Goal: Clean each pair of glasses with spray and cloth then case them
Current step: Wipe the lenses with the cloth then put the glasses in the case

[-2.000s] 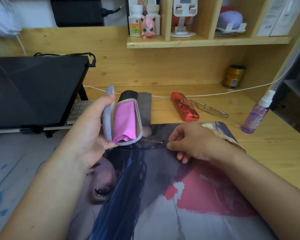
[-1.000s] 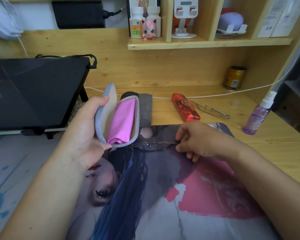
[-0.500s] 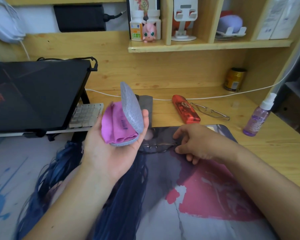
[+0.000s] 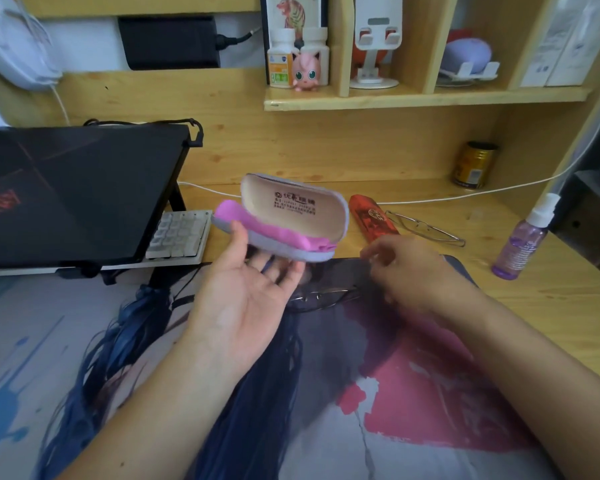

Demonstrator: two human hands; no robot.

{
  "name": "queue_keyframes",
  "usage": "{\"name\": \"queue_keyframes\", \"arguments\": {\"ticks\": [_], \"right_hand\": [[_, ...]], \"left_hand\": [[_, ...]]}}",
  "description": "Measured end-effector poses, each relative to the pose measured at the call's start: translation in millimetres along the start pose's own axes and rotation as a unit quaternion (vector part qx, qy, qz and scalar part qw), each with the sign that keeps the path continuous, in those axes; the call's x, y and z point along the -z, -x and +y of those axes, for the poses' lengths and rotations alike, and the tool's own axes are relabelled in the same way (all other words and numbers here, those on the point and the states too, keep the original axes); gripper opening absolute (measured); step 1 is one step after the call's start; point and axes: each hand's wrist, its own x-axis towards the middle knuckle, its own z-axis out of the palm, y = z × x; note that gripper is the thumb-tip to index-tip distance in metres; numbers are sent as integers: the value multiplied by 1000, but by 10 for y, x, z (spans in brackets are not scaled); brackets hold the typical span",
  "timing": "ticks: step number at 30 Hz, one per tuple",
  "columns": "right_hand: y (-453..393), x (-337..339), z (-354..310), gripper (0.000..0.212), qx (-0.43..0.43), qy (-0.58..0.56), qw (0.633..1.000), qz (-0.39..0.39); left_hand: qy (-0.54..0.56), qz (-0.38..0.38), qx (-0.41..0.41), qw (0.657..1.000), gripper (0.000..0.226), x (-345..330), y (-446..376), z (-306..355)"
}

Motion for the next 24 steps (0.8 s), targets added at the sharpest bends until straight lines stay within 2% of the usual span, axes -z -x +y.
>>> {"name": "queue_keyframes", "arguments": {"ticks": [1, 2, 4, 5, 7, 10, 12, 14, 17, 20, 22, 23, 24], "right_hand": [[10, 48, -42, 13, 22, -49, 997, 57], [35, 103, -104, 18, 38, -142, 986, 80], [110, 184, -240, 41, 57, -358, 932, 12], [159, 190, -291, 51, 57, -408, 910, -34], [202, 144, -301, 56, 52, -409, 908, -76], [163, 131, -250, 49, 35, -401, 914, -52], [156, 189, -233, 47, 17, -427, 902, -61], [148, 233, -213, 43, 10, -449, 889, -89], [124, 197, -165, 44, 12, -431, 896, -110], [116, 123, -176, 38, 15, -436, 892, -120], [120, 86, -209, 37, 15, -474, 872, -118], [112, 79, -220, 36, 8, -478, 872, -106], [103, 85, -221, 34, -6, -450, 889, -84]], "left_hand": [[-4, -23, 0, 1000, 38, 28, -2, -17], [-15, -41, -3, 999, 40, 87, 5, -46], [-20, -68, -2, 997, 43, 71, 7, -68], [-17, -100, 6, 995, 44, 67, 0, -91], [-28, -136, 14, 990, 46, 76, 31, -145], [-49, -166, 33, 984, 49, 103, 44, -140], [-53, -145, 59, 986, 39, 112, 30, -43], [-81, -126, 90, 985, 41, 137, -16, 105], [-196, -89, 125, 969, 40, 108, -67, 319], [-284, -50, 84, 954, 28, 95, -112, 339], [-279, -9, 32, 960, 33, 116, -147, 310], [-258, 14, 9, 966, 35, 136, -171, 303], [-230, 40, -12, 972, 36, 147, -188, 300]]}}
